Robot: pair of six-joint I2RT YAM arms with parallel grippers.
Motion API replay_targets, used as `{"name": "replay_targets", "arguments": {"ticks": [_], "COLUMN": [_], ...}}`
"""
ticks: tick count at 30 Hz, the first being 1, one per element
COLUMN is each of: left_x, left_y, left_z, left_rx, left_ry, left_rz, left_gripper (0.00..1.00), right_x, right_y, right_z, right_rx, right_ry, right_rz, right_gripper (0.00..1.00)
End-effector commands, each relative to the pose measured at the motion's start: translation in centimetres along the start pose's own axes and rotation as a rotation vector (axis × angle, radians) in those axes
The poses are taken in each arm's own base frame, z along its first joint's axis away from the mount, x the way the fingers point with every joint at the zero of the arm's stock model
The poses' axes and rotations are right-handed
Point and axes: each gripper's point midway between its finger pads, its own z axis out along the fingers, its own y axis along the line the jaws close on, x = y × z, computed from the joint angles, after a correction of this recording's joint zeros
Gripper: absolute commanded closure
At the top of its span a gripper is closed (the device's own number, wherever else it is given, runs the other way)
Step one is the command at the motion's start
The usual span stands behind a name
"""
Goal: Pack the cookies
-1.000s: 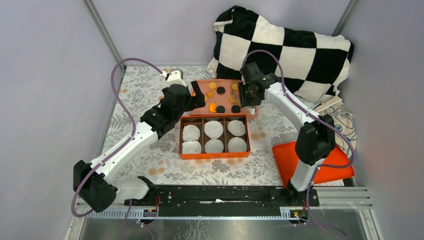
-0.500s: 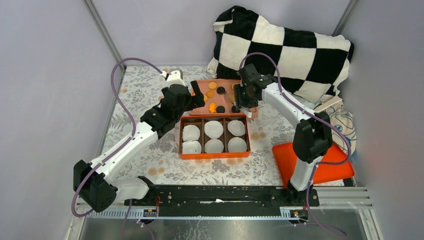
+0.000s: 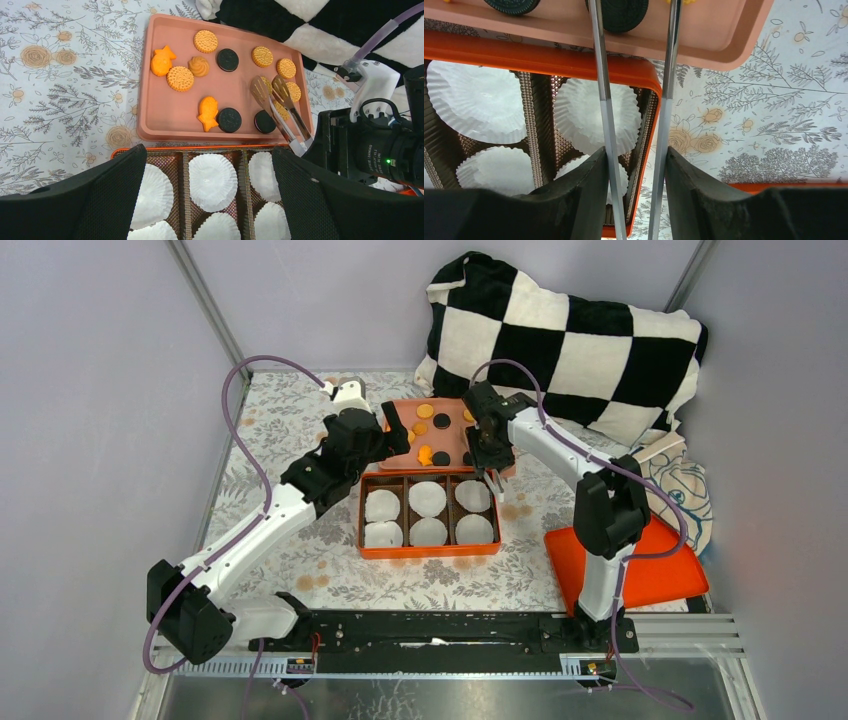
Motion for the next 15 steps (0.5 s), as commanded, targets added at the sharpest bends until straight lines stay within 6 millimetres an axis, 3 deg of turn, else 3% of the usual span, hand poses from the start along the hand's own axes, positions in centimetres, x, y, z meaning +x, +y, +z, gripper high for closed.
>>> {"name": "replay_targets", "arguments": {"ticks": [1,8,11,15], "left_x": [0.0,-1.2,-1.7,-1.7], "left_y": [-0.1,1.0,1.5,2.0], "left_z": [-0.3,-1.1,-1.3,-1.2], "left_rx": [0.009,-0.053,-0.083,-0.112], "left_ry": [-0.004,-0.040,-0.057,-0.060], "left_rz": [0.000,-0.010,-0.018,-0.021], "left_gripper": [0.01,0.01,0.01,0.01], "right_x": [-1.8,-4.9,-5.1,-4.1], "right_y": [-0.4,1.0,2.1,4.1], "right_z": [-1.9,-5.7,-7.5,-9.2], "right_rx": [0.040,-0.002,-0.038,-0.070], "right_ry": [-0.058,-0.238,-0.274,-0.283], "right_rz": [-0.019,-0.022,-0.042,-0.096], "right_gripper": [0.72,0.94,1.00,1.00]}}
